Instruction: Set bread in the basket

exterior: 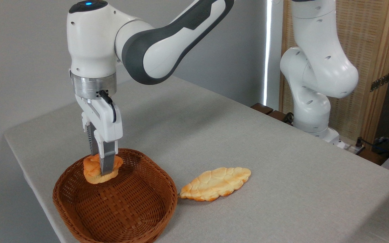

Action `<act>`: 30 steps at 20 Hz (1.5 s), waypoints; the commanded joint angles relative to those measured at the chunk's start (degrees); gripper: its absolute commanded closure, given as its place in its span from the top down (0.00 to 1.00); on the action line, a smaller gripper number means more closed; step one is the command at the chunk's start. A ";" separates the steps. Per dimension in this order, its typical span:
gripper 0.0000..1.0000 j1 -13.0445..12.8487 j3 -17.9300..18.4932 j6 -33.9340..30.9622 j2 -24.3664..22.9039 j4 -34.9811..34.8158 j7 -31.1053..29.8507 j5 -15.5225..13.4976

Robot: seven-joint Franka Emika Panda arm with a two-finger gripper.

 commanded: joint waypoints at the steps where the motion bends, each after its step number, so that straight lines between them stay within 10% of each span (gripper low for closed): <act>1: 1.00 -0.09 -0.11 0.44 0.32 0.95 -0.18 0.80; 17: 1.00 0.87 -0.81 -1.31 -3.81 0.95 -6.94 0.80; 30: 1.00 6.59 -2.22 -31.81 -13.22 7.45 -6.86 1.59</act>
